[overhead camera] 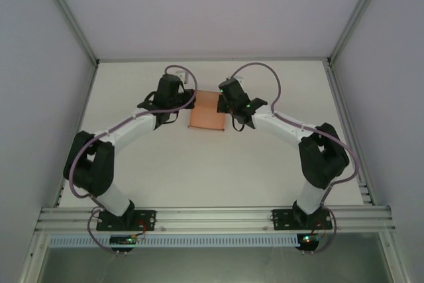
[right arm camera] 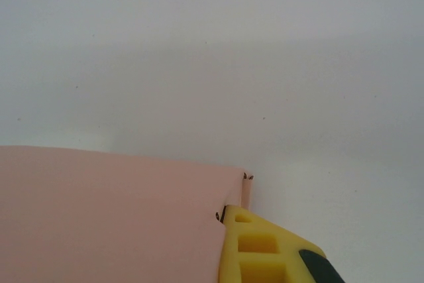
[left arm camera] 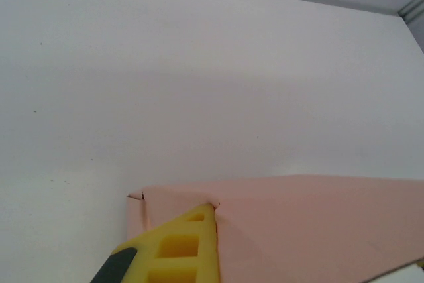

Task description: Assemble paper box

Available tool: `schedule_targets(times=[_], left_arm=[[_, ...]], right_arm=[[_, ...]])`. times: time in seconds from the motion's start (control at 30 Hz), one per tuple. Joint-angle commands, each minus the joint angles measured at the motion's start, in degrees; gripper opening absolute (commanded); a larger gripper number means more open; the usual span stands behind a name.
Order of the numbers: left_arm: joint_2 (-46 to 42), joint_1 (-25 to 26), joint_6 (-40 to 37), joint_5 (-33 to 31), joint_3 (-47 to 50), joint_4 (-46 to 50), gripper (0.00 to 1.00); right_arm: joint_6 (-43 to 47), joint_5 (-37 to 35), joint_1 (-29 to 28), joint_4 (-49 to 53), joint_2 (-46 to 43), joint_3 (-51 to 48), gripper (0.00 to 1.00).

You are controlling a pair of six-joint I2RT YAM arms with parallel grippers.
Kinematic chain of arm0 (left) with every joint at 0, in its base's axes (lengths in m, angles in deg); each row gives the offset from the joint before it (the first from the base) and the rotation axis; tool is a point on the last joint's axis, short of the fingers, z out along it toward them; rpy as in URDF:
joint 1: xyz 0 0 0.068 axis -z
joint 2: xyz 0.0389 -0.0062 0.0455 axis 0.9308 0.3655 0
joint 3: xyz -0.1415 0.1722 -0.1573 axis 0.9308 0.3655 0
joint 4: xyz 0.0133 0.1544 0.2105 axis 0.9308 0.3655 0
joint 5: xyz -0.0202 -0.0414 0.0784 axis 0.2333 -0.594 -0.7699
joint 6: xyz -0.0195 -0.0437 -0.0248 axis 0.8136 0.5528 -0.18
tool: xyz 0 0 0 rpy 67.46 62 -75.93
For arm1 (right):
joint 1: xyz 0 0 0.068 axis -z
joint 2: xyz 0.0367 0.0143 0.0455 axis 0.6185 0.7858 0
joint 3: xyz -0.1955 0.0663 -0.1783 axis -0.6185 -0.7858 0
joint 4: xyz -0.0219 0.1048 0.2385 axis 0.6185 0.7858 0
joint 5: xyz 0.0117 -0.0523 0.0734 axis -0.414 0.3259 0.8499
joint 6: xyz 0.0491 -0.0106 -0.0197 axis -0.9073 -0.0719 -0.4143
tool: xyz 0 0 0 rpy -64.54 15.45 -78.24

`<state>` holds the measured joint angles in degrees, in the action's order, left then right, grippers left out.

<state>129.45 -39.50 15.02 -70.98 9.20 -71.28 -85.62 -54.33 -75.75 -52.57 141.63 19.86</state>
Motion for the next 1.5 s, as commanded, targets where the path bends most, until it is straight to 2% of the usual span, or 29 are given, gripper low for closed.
schedule_targets(times=[0.0,0.23,0.4,0.63,0.77,0.87,0.9,1.0,1.07,1.1,1.17,1.23,1.37,1.47], left_arm=[[2.23,0.99,6.56,3.66,0.02,-5.35,0.0],[3.64,1.07,6.76,5.03,2.79,-5.31,0.0],[1.06,1.35,4.73,5.72,8.76,-6.5,0.02],[-1.03,2.08,5.36,9.31,14.37,-9.87,0.04],[-4.23,2.17,3.75,8.17,14.92,-7.18,0.24],[-7.98,2.21,2.3,5.39,14.55,-2.81,0.46],[-9.25,2.15,1.7,4.15,14.08,-0.58,0.57],[-12.23,1.98,1.13,0.49,12.15,5.89,0.74],[-13.69,1.69,1.68,-1.69,10.8,10.22,0.94],[-14.33,1.35,2.12,-2.91,10.24,12.3,1.0],[-14.68,-0.21,4.12,-4.79,9.23,15.32,0.99],[-13.76,-2.93,6.49,-3.57,9.22,15.55,0.99],[-7.7,-8.93,11.11,10.39,9.2,8.5,1.0],[-2.14,-9.73,13.47,19.37,8.53,1.8,1.0]], right_arm=[[-6.52,0.85,-0.55,-7.79,1.25,-0.23,0.0],[-4.13,-2.0,-0.97,-11.64,3.66,-1.8,0.0],[4.68,-4.61,-2.36,-20.24,2.15,-10.93,0.0],[8.63,-6.26,-4.2,-27.14,0.33,-19.17,0.0],[10.42,-7.93,-5.18,-27.95,-0.72,-20.86,0.0],[11.86,-9.35,-5.7,-28.07,-1.16,-22.02,0.0],[12.0,-9.53,-5.77,-27.96,-1.22,-22.45,0.0],[12.55,-9.44,-6.05,-28.55,-1.05,-23.77,0.01],[12.95,-9.35,-6.14,-28.89,-0.86,-24.53,0.02],[13.16,-9.6,-6.26,-29.04,-0.84,-24.82,0.02],[13.68,-10.72,-6.51,-29.3,-0.92,-25.55,0.03],[14.67,-11.1,-6.89,-30.38,-1.09,-26.14,0.07],[14.99,-11.41,-7.83,-31.11,-0.95,-26.9,0.09],[14.96,-12.04,-8.4,-31.24,-0.66,-27.29,0.12]])
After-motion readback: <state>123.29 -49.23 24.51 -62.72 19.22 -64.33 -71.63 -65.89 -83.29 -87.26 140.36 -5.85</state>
